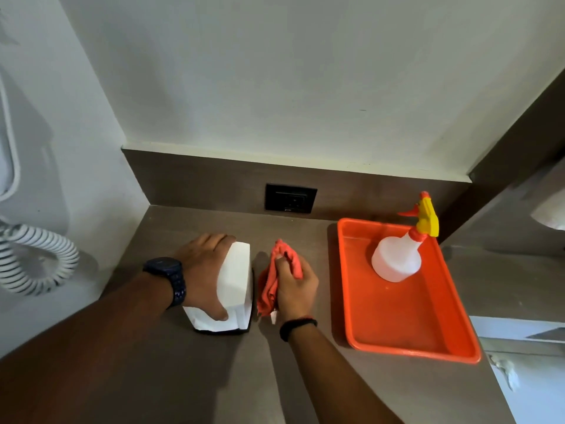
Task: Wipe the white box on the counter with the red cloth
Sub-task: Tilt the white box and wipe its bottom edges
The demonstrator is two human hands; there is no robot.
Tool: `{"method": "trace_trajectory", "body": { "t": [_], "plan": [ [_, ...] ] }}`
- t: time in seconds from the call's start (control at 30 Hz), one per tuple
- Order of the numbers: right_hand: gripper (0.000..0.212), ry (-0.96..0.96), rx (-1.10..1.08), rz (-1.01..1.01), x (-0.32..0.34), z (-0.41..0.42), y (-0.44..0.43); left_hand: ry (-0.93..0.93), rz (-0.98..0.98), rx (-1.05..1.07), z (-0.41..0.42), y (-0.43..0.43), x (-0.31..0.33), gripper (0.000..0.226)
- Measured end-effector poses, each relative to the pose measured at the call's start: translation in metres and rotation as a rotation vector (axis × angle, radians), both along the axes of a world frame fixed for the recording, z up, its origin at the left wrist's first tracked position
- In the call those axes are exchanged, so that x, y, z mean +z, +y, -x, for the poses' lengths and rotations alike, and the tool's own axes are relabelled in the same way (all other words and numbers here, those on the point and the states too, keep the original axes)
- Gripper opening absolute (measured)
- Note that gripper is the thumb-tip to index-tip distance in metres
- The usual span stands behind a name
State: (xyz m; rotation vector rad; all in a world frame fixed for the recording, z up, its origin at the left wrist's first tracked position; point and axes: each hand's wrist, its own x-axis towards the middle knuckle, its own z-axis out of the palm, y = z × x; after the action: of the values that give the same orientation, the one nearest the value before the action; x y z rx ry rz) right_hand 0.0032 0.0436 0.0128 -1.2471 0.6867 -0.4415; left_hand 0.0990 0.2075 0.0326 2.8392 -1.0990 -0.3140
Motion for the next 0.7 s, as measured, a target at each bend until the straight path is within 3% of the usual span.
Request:
{"method": "trace_trajectory", "body": {
  "t": [0.13, 0.2, 0.27, 0.37, 0.6, 0.7],
  "plan": [
    [0.018, 0.025, 0.229, -0.005, -0.006, -0.014, 0.033, 0.002, -0.009, 0.002, 0.000, -0.002, -0.001, 0.135],
    [0.015, 0.068, 0.242, -0.009, -0.016, -0.011, 0.044, -0.018, -0.025, -0.004, 0.001, -0.002, 0.000, 0.136],
    [0.035, 0.121, 0.241, 0.040, -0.026, -0.001, 0.050, -0.037, -0.055, -0.020, 0.002, -0.001, 0.000, 0.140],
    [0.063, 0.047, 0.222, 0.138, -0.042, 0.024, 0.063, -0.042, -0.080, -0.045, 0.002, 0.000, 0.000, 0.143],
    [0.034, -0.054, 0.247, 0.398, -0.030, 0.005, 0.054, 0.008, -0.068, -0.092, 0.003, -0.003, 0.011, 0.135],
    [0.032, 0.007, 0.273, 0.307, -0.034, -0.006, 0.047, -0.003, -0.064, -0.076, 0.006, -0.006, 0.015, 0.133]
  ]
}}
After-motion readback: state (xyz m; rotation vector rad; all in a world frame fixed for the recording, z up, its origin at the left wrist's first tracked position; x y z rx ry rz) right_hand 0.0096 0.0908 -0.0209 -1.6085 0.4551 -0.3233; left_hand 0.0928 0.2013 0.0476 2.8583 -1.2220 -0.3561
